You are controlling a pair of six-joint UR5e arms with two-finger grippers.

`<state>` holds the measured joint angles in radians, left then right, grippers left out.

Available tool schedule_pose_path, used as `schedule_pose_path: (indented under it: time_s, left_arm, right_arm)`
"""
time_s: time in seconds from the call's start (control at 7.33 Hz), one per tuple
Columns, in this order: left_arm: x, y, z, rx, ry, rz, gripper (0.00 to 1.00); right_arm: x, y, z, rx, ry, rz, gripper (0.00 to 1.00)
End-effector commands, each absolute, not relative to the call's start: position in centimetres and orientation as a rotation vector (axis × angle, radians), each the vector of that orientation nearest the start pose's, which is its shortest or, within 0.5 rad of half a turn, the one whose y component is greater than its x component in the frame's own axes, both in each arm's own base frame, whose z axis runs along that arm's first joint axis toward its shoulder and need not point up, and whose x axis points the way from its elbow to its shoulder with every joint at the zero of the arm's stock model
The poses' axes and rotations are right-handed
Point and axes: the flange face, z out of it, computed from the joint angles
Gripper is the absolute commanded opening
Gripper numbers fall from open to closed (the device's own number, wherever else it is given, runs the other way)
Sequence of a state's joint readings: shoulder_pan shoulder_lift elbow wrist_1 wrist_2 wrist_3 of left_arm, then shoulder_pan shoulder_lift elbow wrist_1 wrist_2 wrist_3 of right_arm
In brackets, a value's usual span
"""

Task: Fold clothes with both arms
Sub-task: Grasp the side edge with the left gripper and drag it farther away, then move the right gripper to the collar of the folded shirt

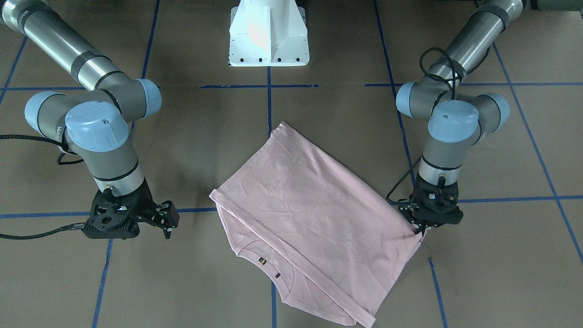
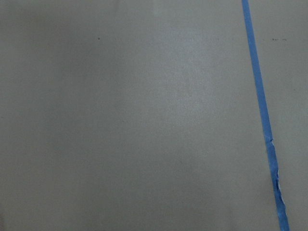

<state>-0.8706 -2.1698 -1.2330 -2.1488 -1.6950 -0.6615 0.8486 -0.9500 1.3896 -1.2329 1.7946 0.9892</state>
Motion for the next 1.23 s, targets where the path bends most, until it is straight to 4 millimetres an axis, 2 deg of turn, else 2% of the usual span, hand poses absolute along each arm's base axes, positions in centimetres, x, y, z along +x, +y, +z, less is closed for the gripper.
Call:
schedule_pose_path:
  time_s: [0.0, 0.14, 0.27, 0.41, 0.55, 0.68, 0.82, 0.96, 1.09]
  left_arm:
    - [40.7, -73.2, 41.5, 0.622, 0.553, 0.04, 0.0]
    - [40.8, -73.7, 43.3, 0.636, 0.53, 0.028, 0.0]
    - [40.3, -73.2, 44.4, 0.648, 0.541, 0.037, 0.99]
    - [38.8, -73.3, 42.6, 0.677, 0.586, 0.067, 1.0]
    - [35.4, -74.0, 42.9, 0.64, 0.662, 0.143, 1.0]
    - [33.4, -72.6, 43.2, 0.664, 0.675, 0.178, 1.0]
    - [32.6, -71.4, 42.5, 0.681, 0.688, 0.181, 1.0]
    - [32.6, -71.3, 42.3, 0.682, 0.694, 0.175, 1.0]
    - [32.6, -71.3, 42.3, 0.681, 0.694, 0.174, 1.0]
  right_arm:
    - [-40.6, -63.1, 33.8, 0.352, -0.725, 0.168, 1.0]
    - [-40.7, -63.0, 33.8, 0.352, -0.727, 0.167, 1.0]
    - [-40.9, -62.9, 33.3, 0.351, -0.737, 0.18, 1.0]
    - [-43.1, -61.9, 31.7, 0.317, -0.78, 0.246, 1.0]
    - [-46.7, -60.6, 27.8, 0.274, -0.836, 0.314, 0.98]
    - [-49.9, -58.5, 25.2, 0.216, -0.882, 0.379, 0.87]
    - [-52.8, -56.6, 23.8, 0.193, -0.875, 0.406, 0.77]
    - [-55.4, -55.1, 23.2, 0.187, -0.85, 0.385, 0.76]
    - [-57.6, -54.5, 23.0, 0.192, -0.829, 0.372, 0.74]
